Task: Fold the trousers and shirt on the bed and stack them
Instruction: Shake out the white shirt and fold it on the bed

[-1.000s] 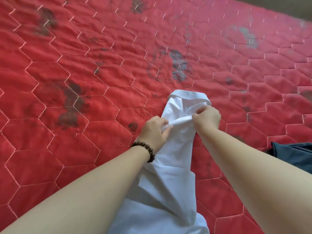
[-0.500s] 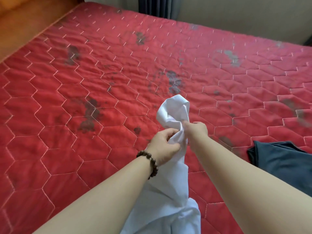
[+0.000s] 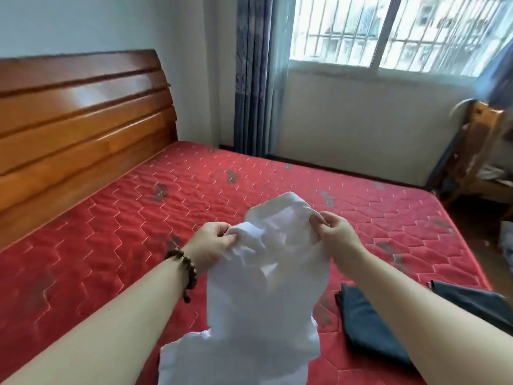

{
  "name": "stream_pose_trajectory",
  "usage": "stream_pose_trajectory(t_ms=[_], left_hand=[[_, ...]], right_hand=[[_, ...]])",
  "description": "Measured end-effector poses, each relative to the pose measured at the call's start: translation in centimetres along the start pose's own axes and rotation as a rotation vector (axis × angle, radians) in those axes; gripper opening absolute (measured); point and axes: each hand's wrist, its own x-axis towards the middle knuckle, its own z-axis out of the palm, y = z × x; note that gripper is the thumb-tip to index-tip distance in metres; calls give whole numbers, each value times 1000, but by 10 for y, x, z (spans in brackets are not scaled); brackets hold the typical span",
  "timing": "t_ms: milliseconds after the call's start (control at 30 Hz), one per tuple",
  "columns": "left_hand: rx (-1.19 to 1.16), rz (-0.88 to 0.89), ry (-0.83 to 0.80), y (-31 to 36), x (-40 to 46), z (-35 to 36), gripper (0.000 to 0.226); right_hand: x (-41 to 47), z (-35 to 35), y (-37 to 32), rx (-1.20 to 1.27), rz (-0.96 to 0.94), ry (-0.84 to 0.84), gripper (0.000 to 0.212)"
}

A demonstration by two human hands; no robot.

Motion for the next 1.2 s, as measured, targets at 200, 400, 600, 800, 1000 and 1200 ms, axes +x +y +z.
stream_pose_trajectory(t_ms=[200,400,600,800,1000,1200], left_hand=[[-92,79,2,155,-119,-58,27],[108,241,21,269,-220,-110,30],[-12,365,71,328,-265,-148,19],[-87,311,102,357,-269,-155,21],[-5,332,89,370,-270,-181,34],[57,442,-102,360,-266,-201,52]], right_hand=[[-95,-87,-150,-62,-192,-31,27],[-186,-140,-280,-193,-481,0,41],[-227,-180,-345,-441,-673,228,30],[-244,-171,-364,49,-383,28,23],[-257,-156,-380,103,-313,-264,31],[-248,-143,-384,-114,-441,-115,26]])
